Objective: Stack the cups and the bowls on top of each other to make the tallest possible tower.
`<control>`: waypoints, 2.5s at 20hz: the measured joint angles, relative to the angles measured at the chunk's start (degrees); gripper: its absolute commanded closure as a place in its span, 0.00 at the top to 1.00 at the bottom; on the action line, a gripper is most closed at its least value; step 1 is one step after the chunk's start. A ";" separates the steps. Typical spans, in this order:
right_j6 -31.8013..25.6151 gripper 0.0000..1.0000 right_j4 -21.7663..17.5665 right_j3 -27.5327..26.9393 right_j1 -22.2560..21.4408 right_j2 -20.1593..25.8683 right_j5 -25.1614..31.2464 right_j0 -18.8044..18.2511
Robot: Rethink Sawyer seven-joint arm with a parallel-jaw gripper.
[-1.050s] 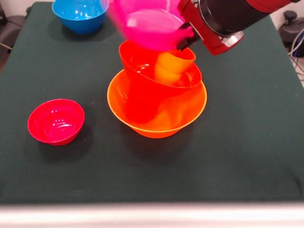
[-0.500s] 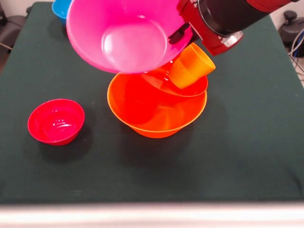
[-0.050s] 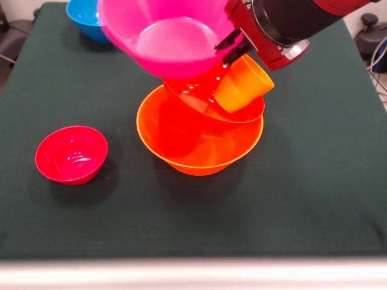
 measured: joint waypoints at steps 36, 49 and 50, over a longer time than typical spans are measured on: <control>0.00 1.00 -0.01 -6.49 0.89 1.41 -7.11 -11.09; 0.00 1.00 -0.04 -8.73 7.35 4.19 -20.19 -17.58; 0.00 1.00 -0.04 -8.61 7.50 4.57 -20.42 -17.56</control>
